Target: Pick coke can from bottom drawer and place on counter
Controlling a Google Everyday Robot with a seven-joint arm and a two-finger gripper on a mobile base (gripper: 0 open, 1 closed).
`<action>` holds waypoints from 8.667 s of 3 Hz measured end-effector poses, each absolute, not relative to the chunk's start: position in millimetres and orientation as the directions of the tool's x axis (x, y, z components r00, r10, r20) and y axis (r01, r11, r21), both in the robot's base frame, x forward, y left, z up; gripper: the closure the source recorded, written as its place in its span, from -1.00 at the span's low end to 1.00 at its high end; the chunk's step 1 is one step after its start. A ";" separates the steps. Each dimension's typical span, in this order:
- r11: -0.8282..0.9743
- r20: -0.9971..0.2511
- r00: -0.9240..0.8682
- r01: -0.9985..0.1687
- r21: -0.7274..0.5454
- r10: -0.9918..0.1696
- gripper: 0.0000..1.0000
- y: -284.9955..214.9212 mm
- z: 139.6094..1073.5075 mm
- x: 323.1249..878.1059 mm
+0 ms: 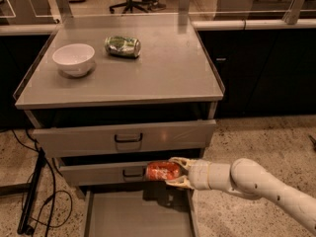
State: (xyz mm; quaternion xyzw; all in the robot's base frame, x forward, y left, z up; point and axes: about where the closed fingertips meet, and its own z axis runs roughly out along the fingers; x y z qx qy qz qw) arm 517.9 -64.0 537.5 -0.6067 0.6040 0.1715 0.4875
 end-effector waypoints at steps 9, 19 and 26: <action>0.028 -0.620 0.511 -0.758 -0.652 -0.595 1.00 -72.6 893.1 547.0; 0.362 -0.831 0.320 -0.787 -0.500 -0.455 1.00 -10.2 865.0 676.6; 0.388 -0.854 0.307 -0.790 -0.475 -0.420 -1.00 -5.1 863.2 672.9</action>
Offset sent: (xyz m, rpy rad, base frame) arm -0.0370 -0.0144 0.1862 0.0075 -0.2302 0.0859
